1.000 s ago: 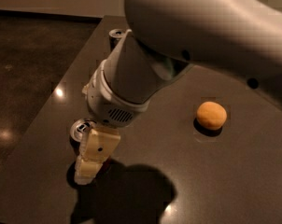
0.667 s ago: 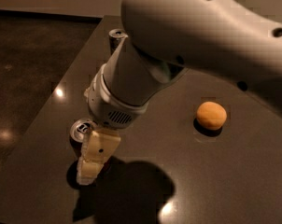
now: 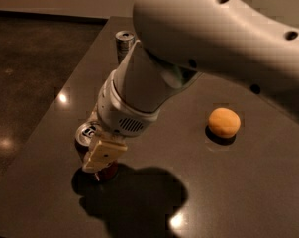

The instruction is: Pick coke can

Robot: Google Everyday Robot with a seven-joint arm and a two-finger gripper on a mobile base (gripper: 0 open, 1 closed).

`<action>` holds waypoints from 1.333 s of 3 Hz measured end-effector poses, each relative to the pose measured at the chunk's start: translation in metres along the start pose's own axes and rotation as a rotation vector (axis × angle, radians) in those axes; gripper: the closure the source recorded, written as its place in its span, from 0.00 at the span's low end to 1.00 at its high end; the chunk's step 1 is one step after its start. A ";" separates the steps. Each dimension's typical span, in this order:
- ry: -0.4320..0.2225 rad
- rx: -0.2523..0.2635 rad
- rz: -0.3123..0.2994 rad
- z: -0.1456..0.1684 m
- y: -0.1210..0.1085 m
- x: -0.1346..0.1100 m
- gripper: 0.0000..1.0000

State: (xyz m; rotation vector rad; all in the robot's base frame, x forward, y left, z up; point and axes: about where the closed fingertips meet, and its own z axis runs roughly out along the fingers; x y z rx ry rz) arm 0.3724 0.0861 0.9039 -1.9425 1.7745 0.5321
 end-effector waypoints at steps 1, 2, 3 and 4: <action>-0.015 -0.006 0.002 -0.014 -0.002 -0.004 0.64; -0.036 -0.003 0.001 -0.042 -0.012 -0.014 0.88; -0.072 0.017 -0.047 -0.096 -0.026 -0.035 1.00; -0.073 0.021 -0.052 -0.099 -0.026 -0.037 1.00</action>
Offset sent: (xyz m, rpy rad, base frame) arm 0.0266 -0.0230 0.0834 0.0742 0.0060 -0.0005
